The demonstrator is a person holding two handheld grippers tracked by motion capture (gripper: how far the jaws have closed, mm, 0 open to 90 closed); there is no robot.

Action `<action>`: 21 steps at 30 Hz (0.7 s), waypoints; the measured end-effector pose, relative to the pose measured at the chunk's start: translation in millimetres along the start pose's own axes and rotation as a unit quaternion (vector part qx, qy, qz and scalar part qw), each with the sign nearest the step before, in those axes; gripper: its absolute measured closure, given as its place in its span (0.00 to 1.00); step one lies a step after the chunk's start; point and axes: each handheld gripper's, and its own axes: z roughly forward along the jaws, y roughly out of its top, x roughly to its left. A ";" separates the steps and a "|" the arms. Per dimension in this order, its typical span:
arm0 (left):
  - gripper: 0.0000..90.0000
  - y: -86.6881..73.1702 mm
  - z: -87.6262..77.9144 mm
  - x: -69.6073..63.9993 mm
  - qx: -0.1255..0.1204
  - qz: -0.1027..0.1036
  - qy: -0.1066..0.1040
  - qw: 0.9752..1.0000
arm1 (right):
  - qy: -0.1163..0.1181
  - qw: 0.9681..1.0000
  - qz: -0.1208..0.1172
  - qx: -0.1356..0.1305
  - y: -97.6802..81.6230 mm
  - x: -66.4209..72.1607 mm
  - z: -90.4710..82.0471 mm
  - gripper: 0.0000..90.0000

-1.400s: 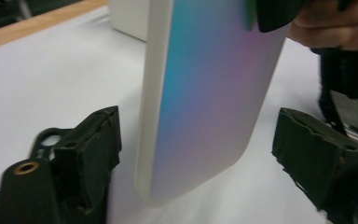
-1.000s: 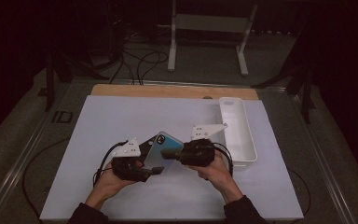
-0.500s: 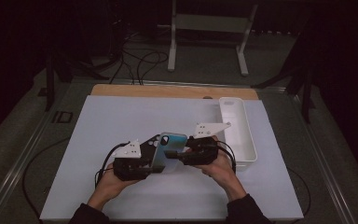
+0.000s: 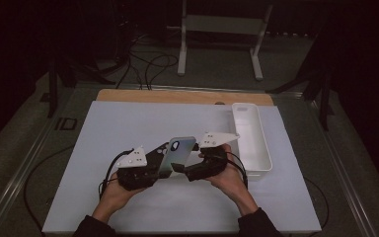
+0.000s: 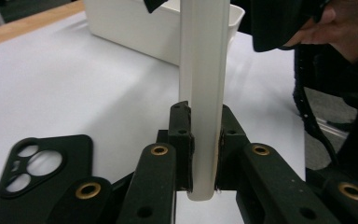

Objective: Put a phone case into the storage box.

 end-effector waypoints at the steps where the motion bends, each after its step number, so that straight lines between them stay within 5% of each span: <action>1: 0.90 0.2 -1.2 0.4 -0.002 0.000 0.009 1.000 | -0.005 1.000 0.004 -0.001 0.0 -0.3 -0.3 0.15; 21: 0.90 -1.4 0.5 1.8 -0.005 -0.013 0.062 0.998 | -0.037 0.995 0.067 -0.057 6.7 -3.0 -11.4 0.11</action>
